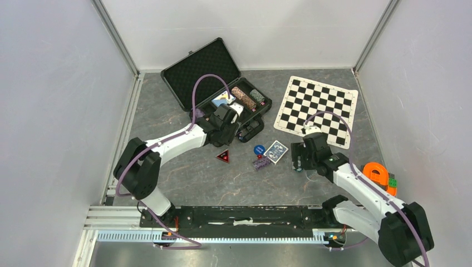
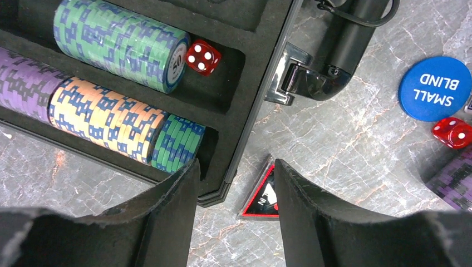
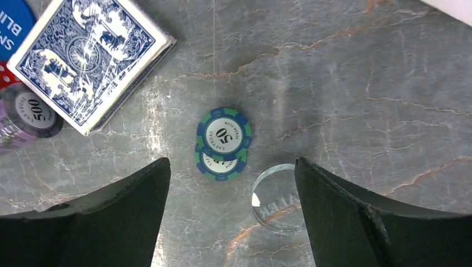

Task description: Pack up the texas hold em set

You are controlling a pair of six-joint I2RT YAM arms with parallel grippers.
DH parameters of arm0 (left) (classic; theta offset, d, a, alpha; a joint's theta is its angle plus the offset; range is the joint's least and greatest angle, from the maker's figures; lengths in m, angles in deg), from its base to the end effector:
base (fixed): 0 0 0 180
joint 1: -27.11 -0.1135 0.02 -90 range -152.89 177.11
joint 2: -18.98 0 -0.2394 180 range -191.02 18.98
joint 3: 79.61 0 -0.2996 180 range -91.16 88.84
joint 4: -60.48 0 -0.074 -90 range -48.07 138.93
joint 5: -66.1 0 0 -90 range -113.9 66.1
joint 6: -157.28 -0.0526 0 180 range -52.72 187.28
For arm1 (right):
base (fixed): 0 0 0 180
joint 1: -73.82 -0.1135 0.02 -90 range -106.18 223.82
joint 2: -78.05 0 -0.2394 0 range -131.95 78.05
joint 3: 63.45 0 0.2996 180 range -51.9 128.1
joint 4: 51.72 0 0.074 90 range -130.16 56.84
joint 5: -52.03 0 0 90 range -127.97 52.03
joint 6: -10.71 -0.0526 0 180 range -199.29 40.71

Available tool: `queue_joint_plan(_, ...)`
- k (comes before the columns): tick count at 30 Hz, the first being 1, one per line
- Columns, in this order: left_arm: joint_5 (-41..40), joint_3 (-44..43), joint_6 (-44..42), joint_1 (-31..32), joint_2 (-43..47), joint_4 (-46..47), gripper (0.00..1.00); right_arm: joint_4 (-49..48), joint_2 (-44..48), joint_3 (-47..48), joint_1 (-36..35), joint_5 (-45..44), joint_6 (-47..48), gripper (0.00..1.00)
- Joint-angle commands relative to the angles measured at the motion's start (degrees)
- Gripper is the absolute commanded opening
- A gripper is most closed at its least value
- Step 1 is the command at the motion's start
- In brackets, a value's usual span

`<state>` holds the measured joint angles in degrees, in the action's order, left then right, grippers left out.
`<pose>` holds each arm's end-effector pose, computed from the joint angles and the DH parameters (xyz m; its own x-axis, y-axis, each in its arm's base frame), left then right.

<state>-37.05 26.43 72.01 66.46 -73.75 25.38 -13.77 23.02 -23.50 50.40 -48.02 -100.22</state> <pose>0.3083 -0.2373 0.1551 -0.6648 0.4413 -0.6028 0.4604 0.8774 0.1345 0.2310 0.0900 0.1312 -0.7902 0.0411 -0.6115 -0.0137 0.9963 0.0846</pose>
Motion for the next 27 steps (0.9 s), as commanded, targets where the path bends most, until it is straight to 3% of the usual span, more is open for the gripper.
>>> queue_joint_plan(1,3.3,-0.4,1.7,-0.2,2.7,0.2,0.59,-1.3,-2.0,2.6,-1.7,-0.4,0.6,0.87)
queue_joint_plan(15,4.8,2.0,4.7,-0.2,7.0,1.8,0.59,-3.3,-8.9,4.6,-2.2,-0.5,4.4,0.80)
queue_joint_plan(21,7.7,6.3,8.0,-0.2,12.0,6.7,0.59,-4.1,-12.8,6.0,-2.2,2.7,6.3,0.66)
queue_joint_plan(27,8.7,8.3,9.4,-0.2,16.6,7.0,0.60,-4.2,-16.1,6.1,-2.1,1.9,6.9,0.68)
